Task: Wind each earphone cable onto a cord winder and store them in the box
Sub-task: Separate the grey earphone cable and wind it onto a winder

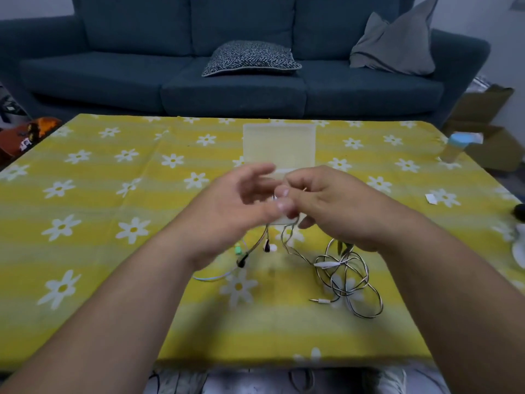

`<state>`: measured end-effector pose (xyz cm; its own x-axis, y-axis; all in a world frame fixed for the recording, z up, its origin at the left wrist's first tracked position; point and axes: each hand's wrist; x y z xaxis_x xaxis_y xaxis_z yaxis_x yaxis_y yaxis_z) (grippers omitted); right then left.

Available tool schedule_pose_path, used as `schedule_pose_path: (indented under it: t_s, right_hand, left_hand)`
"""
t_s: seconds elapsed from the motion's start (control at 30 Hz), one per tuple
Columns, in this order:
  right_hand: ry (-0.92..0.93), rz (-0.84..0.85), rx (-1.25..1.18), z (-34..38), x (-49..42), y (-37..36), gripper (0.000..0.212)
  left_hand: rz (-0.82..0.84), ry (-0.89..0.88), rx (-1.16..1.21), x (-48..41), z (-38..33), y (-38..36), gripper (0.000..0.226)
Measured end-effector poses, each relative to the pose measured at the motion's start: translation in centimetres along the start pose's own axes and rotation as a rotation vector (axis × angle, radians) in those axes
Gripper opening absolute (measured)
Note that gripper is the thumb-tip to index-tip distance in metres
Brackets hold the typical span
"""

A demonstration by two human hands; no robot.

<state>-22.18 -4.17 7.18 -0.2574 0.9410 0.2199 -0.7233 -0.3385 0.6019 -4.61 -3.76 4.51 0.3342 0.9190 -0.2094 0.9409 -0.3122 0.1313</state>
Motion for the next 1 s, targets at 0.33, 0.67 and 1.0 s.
schedule_pose_path:
  t_s: [0.33, 0.67, 1.0]
  right_hand:
    - [-0.137, 0.016, -0.248, -3.6, 1.9, 2.9, 0.015]
    - [-0.286, -0.135, -0.207, -8.7, 4.9, 7.6, 0.026]
    - [-0.500, -0.510, -0.254, -15.0, 7.0, 11.8, 0.015]
  left_hand:
    - [-0.132, 0.100, -0.105, -1.5, 0.7, -2.8, 0.028]
    - [-0.643, 0.270, 0.197, -3.5, 1.6, -1.5, 0.033]
    - [-0.371, 0.354, -0.436, -3.5, 2.7, -2.2, 0.029]
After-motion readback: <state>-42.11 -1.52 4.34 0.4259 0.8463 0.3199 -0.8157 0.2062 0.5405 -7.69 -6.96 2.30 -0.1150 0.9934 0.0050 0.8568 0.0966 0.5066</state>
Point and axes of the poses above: each hand's wrist, its own x-axis away from the middle knuckle, its own y-axis out of the back of the hand, z = x × y, and after that the axes turned 12 degrees about -y, right-handed
